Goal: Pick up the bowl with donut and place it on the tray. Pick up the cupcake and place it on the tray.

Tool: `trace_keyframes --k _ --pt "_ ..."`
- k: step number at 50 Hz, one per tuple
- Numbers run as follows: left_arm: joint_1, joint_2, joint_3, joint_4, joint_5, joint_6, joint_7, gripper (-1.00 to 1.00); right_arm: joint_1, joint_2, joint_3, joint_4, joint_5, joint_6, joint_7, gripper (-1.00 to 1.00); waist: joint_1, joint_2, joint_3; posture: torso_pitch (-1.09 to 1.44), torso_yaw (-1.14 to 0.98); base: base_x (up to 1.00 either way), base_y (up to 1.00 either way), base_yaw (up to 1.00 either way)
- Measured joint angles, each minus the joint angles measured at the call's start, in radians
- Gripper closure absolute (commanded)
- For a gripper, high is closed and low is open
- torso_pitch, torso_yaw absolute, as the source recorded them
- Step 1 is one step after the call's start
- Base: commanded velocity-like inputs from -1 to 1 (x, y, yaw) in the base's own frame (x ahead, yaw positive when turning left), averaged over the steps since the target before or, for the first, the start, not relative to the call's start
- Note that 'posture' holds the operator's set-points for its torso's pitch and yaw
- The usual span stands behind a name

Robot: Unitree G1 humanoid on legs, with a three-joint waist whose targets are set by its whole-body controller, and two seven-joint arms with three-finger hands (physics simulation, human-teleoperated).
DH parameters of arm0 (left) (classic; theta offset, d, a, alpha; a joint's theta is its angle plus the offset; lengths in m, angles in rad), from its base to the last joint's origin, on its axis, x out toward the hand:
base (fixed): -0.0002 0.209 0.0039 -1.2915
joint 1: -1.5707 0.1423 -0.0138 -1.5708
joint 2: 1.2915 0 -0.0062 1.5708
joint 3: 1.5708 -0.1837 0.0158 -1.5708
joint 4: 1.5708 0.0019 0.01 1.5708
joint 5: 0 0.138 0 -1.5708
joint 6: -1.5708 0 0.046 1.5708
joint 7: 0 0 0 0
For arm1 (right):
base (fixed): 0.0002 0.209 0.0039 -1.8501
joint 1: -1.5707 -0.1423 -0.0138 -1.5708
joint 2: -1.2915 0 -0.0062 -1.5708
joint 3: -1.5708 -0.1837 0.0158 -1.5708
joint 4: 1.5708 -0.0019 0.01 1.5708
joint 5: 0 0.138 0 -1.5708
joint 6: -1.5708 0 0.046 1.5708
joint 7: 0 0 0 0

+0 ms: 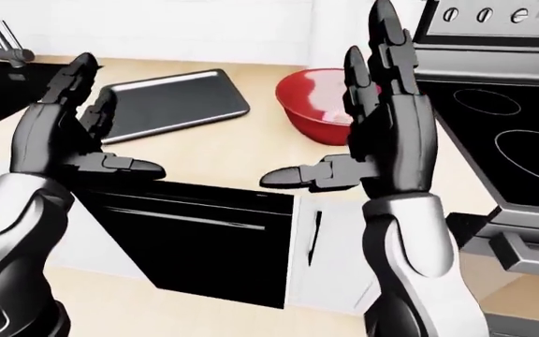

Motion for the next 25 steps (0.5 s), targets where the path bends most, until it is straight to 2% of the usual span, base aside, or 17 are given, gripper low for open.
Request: trace_keyframes --k 2,4,5,6,7,8,10,12,14,16,17,18,21,25 --pt "-0.003 0.0 0.0 -0.008 0.001 -0.001 0.0 -1.0 0.0 -0.004 -0.009 0.001 0.009 0.0 -0.005 -1.0 -0.009 0.026 -0.005 0.0 0.0 0.36 0.0 0.0" --pt "-0.008 0.003 0.004 -0.021 0.003 0.0 0.001 -1.0 -0.009 -0.004 -0.017 0.0 0.02 0.001 -0.014 -1.0 -0.002 0.06 -0.021 0.0 0.0 0.1 0.0 0.0" --pt "-0.002 0.004 0.009 -0.02 0.005 0.002 0.002 -1.0 -0.005 0.001 -0.011 0.004 0.027 0.003 -0.017 -1.0 0.007 0.056 -0.013 0.0 0.0 0.0 -0.01 0.0" --pt "0.005 0.002 0.013 -0.014 0.008 0.007 0.004 -1.0 0.0 0.0 -0.004 0.009 0.035 0.006 -0.019 -1.0 0.009 0.067 0.004 0.0 0.0 0.0 0.0 -0.2" --pt "0.013 0.003 0.018 -0.009 0.012 0.013 0.007 -1.0 0.003 0.0 0.003 0.014 0.043 0.01 -0.019 -1.0 0.01 0.074 0.008 0.0 0.0 -0.02 0.0 -0.78" --pt "0.017 0.006 0.025 -0.006 0.016 0.02 0.01 -1.0 0.003 -0.001 0.011 0.022 0.05 0.012 -0.018 -1.0 0.011 0.071 0.006 0.0 0.0 -0.12 0.0 -0.95" --pt "0.01 0.007 0.029 -0.003 0.023 0.029 0.014 -1.0 0.011 -0.007 0.008 0.031 0.06 0.007 -0.018 -1.0 0.007 0.05 -0.005 0.0 0.0 -0.12 0.0 -0.97" --pt "0.001 0.007 0.019 -0.003 0.024 0.024 0.011 -1.0 0.022 -0.012 -0.007 0.033 0.058 -0.016 -0.021 -1.0 0.005 0.023 -0.008 0.0 0.0 -0.12 0.0 -0.98" --pt "-0.004 0.007 0.01 -0.005 0.022 0.017 0.005 -1.0 0.026 -0.013 -0.017 0.028 0.054 -0.034 -0.027 -1.0 0.004 -0.004 -0.002 0.0 0.0 -0.12 0.0 -1.0" --pt "-0.013 0.008 0.005 -0.006 0.02 0.015 0.0 -1.0 0.021 -0.017 -0.021 0.022 0.053 -0.04 -0.034 -1.0 -0.002 -0.042 0.0 0.0 0.0 -0.12 0.0 -1.0" --pt "-0.015 0.002 0.002 -0.005 0.019 0.013 -0.001 -1.0 0.018 -0.021 -0.023 0.021 0.055 -0.041 -0.036 -1.0 -0.009 -0.045 0.003 0.0 0.0 -0.12 0.0 -1.0" --pt "-0.011 -0.003 -0.005 -0.001 0.018 0.014 -0.004 -1.0 0.023 -0.023 -0.026 0.026 0.055 -0.04 -0.038 -1.0 -0.019 -0.038 0.013 0.0 0.0 -0.12 0.0 -0.81" --pt "-0.025 -0.001 -0.035 0.016 0.001 0.041 -0.021 -1.0 0.032 -0.033 -0.037 0.028 0.037 -0.029 -0.051 -1.0 -0.028 -0.027 0.019 0.0 0.0 0.0 0.0 0.0" --pt "-0.056 0.023 0.004 -0.039 -0.002 0.077 -0.023 -1.0 0.012 -0.034 -0.022 0.011 0.03 -0.027 -0.043 -1.0 -0.011 -0.005 0.02 0.0 0.0 0.0 0.0 0.0"
